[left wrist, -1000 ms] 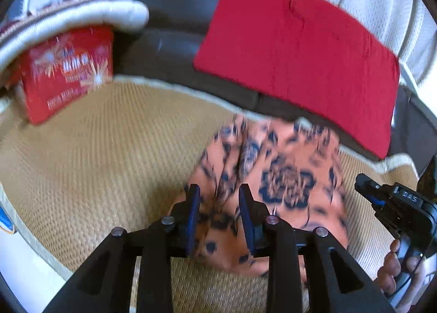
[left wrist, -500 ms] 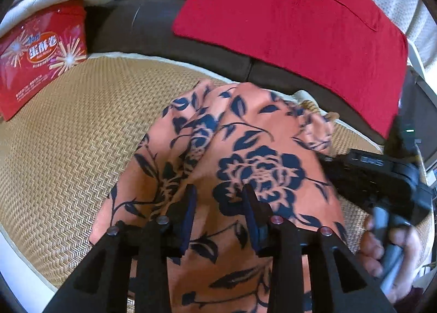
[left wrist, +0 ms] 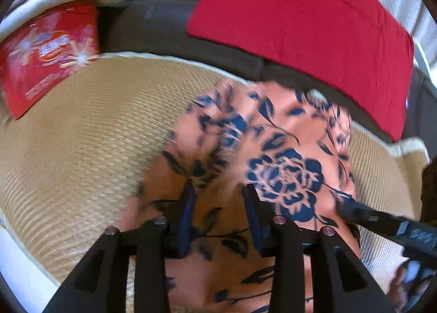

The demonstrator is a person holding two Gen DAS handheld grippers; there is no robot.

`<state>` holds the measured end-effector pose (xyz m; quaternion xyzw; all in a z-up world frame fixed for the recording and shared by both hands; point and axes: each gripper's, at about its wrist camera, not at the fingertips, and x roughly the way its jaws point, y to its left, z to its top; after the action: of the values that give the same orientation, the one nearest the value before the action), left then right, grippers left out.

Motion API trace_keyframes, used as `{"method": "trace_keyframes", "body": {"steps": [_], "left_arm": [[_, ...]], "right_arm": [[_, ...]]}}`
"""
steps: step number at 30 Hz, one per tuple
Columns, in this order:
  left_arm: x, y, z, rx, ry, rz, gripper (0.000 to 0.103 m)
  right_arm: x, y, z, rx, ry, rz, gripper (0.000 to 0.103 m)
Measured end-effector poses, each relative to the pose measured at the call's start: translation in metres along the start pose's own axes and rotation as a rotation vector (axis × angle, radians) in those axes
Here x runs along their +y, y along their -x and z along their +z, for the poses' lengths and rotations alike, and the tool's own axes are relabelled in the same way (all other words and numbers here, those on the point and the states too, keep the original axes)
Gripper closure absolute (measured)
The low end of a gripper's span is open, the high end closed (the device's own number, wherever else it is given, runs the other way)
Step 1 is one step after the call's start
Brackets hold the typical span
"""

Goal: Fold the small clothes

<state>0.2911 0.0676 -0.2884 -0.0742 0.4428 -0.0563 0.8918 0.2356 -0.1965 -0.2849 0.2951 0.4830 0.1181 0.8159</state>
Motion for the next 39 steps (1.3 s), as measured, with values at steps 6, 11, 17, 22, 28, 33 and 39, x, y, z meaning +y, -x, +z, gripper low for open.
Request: {"method": "trace_keyframes", "body": {"steps": [6, 11, 17, 22, 28, 33, 39], "left_arm": [[0.03, 0.014, 0.012, -0.092, 0.065, 0.025, 0.028], [0.055, -0.008, 0.018, 0.039, 0.2, -0.11, 0.027], [0.082, -0.029, 0.016, 0.136, 0.385, -0.281, 0.027], [0.082, -0.028, 0.017, 0.144, 0.342, -0.327, 0.027], [0.065, -0.025, 0.012, 0.152, 0.294, -0.347, 0.033], [0.033, -0.019, 0.008, 0.133, 0.141, -0.246, 0.04], [-0.008, -0.016, 0.0, 0.098, -0.044, -0.074, 0.04]], "right_arm": [[-0.012, 0.051, -0.004, -0.139, -0.083, 0.084, 0.018], [-0.028, 0.051, -0.001, -0.114, -0.151, 0.122, 0.018], [-0.039, 0.021, -0.005, -0.003, -0.211, 0.175, 0.02], [-0.029, -0.001, -0.009, 0.026, -0.188, 0.129, 0.02], [-0.012, -0.007, -0.009, -0.02, -0.125, 0.112, 0.02], [-0.011, -0.034, -0.012, -0.004, -0.115, 0.035, 0.02], [0.0, -0.045, -0.011, -0.005, -0.088, 0.013, 0.021]]}}
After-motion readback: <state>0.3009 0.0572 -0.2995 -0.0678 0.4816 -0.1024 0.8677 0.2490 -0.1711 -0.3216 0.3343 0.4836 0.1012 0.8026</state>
